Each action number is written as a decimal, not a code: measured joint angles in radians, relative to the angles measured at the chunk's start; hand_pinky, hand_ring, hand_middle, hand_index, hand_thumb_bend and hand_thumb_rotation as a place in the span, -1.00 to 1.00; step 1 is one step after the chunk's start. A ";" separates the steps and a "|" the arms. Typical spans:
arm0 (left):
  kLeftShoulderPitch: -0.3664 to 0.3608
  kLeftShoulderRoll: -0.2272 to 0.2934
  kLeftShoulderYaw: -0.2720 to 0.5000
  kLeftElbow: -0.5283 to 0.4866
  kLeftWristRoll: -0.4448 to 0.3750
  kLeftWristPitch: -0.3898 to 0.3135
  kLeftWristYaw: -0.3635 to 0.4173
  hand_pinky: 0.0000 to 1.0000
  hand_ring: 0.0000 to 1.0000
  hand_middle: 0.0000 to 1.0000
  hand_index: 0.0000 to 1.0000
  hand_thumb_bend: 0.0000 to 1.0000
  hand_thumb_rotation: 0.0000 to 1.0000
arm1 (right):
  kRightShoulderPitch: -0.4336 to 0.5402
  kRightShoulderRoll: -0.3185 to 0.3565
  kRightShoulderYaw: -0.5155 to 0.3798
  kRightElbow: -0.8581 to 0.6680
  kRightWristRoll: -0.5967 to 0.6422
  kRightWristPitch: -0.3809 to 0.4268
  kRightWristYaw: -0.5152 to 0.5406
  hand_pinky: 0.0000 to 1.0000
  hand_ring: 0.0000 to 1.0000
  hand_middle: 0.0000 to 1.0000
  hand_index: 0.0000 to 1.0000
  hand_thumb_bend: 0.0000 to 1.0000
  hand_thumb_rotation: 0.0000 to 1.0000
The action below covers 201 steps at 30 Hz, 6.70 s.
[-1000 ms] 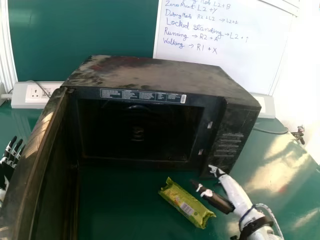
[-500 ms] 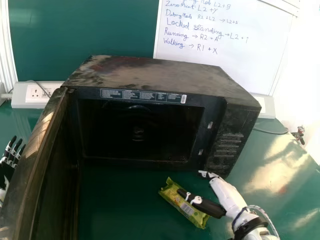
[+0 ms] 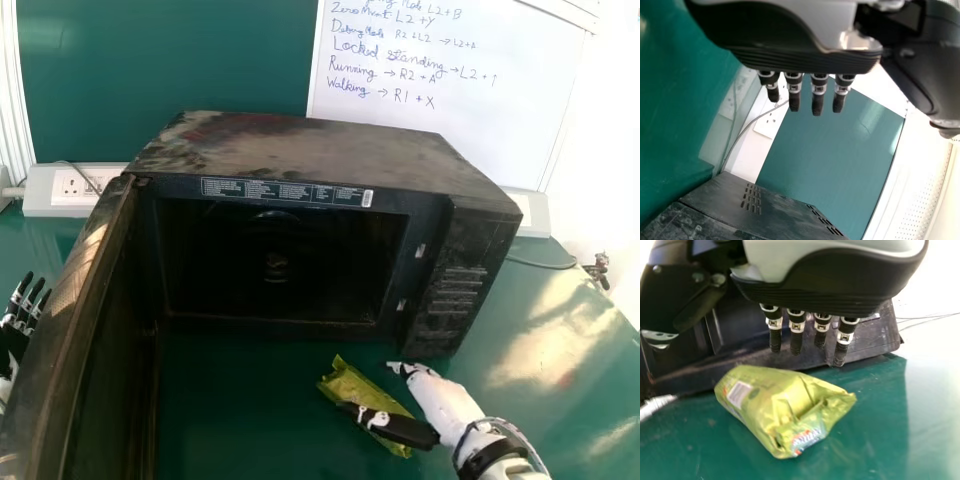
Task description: Put biscuit inside oven
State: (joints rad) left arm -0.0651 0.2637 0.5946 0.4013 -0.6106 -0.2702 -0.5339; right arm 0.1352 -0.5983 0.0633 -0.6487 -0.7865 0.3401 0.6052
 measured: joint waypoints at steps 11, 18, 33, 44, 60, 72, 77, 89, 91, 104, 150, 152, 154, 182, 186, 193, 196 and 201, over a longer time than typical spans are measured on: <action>0.000 -0.001 0.000 -0.002 0.000 0.000 0.001 0.46 0.48 0.61 0.81 -0.76 -1.00 | -0.046 0.003 0.066 -0.006 -0.182 0.031 0.116 0.78 0.96 0.94 0.90 1.00 -0.66; 0.001 -0.001 0.000 -0.003 0.000 0.000 0.000 0.46 0.49 0.62 0.81 -0.76 -1.00 | -0.054 0.037 0.117 0.011 -0.307 0.012 0.107 0.72 0.91 0.89 0.86 1.00 -0.69; 0.000 -0.002 0.000 -0.003 0.000 0.000 -0.006 0.45 0.49 0.61 0.79 -0.75 -1.00 | -0.055 0.068 0.139 0.049 -0.407 -0.056 0.109 0.76 0.90 0.89 0.88 1.00 -0.65; 0.001 -0.003 0.000 -0.006 0.000 0.000 -0.005 0.45 0.48 0.60 0.78 -0.74 -1.00 | -0.053 0.102 0.163 0.078 -0.500 -0.098 0.094 0.75 0.89 0.87 0.88 1.00 -0.75; 0.001 -0.003 0.000 -0.008 0.000 0.000 -0.004 0.47 0.48 0.59 0.78 -0.74 -1.00 | -0.003 0.180 0.172 0.089 -0.616 -0.112 0.005 0.78 0.85 0.85 0.87 0.92 -0.82; 0.004 -0.002 0.000 -0.011 0.000 0.001 -0.004 0.46 0.50 0.62 0.80 -0.74 -1.00 | 0.039 0.206 0.172 0.122 -0.651 -0.128 -0.111 0.71 0.78 0.80 0.84 0.53 -0.99; 0.005 -0.002 0.000 -0.015 -0.001 0.004 -0.004 0.49 0.50 0.62 0.80 -0.75 -1.00 | 0.043 0.201 0.171 0.129 -0.652 -0.145 -0.142 0.68 0.76 0.78 0.82 0.48 -1.00; 0.005 -0.002 0.000 -0.016 0.000 0.004 -0.004 0.45 0.48 0.61 0.80 -0.73 -1.00 | 0.042 0.176 0.168 0.141 -0.663 -0.174 -0.160 0.65 0.69 0.74 0.77 0.56 -1.00; 0.005 -0.003 0.000 -0.017 -0.001 0.004 -0.004 0.39 0.46 0.60 0.79 -0.73 -1.00 | 0.042 0.172 0.168 0.141 -0.668 -0.177 -0.160 0.63 0.67 0.72 0.74 0.59 -1.00; 0.005 -0.003 0.000 -0.016 0.000 0.004 -0.004 0.53 0.50 0.61 0.80 -0.73 -1.00 | 0.026 0.188 0.167 0.144 -0.735 -0.165 -0.154 0.19 0.09 0.02 0.42 0.23 -1.00; 0.001 -0.004 0.000 -0.011 0.001 0.002 -0.002 0.44 0.48 0.61 0.79 -0.73 -1.00 | 0.003 0.219 0.086 0.104 -0.617 -0.158 -0.268 0.24 0.14 -0.04 0.02 0.05 -1.00; 0.000 -0.004 0.000 -0.010 0.001 0.002 -0.002 0.43 0.48 0.60 0.79 -0.74 -1.00 | -0.004 0.220 0.081 0.089 -0.603 -0.160 -0.269 0.24 0.14 -0.03 0.00 0.06 -1.00; -0.001 -0.004 0.000 -0.006 0.001 0.002 -0.002 0.41 0.48 0.60 0.79 -0.74 -1.00 | -0.014 0.220 0.077 0.077 -0.601 -0.165 -0.270 0.23 0.13 -0.03 0.00 0.06 -1.00; -0.002 -0.004 0.000 -0.008 0.001 -0.001 0.000 0.45 0.49 0.60 0.78 -0.73 -1.00 | -0.087 0.226 0.060 0.069 -0.602 -0.196 -0.239 0.18 0.08 -0.04 0.01 0.05 -1.00; -0.003 -0.004 0.000 -0.004 0.000 -0.001 0.000 0.42 0.48 0.59 0.77 -0.74 -1.00 | -0.099 0.226 0.065 0.075 -0.603 -0.200 -0.239 0.20 0.09 -0.04 0.02 0.05 -1.00; -0.005 -0.003 0.000 -0.002 0.000 -0.001 0.000 0.41 0.48 0.60 0.78 -0.72 -1.00 | -0.123 0.235 0.081 0.076 -0.602 -0.210 -0.235 0.19 0.07 -0.04 0.01 0.05 -1.00; -0.004 -0.003 0.000 -0.002 0.000 -0.001 0.000 0.42 0.48 0.60 0.79 -0.73 -1.00 | -0.128 0.237 0.085 0.080 -0.601 -0.212 -0.235 0.17 0.08 -0.04 0.02 0.05 -1.00; -0.005 -0.003 0.000 -0.002 0.000 -0.001 -0.001 0.40 0.48 0.60 0.78 -0.73 -1.00 | -0.157 0.244 0.100 0.086 -0.602 -0.218 -0.241 0.17 0.08 -0.04 0.01 0.05 -1.00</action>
State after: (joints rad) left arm -0.0697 0.2609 0.5944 0.3997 -0.6107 -0.2713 -0.5351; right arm -0.0216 -0.3545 0.1635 -0.5625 -1.3885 0.1221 0.3645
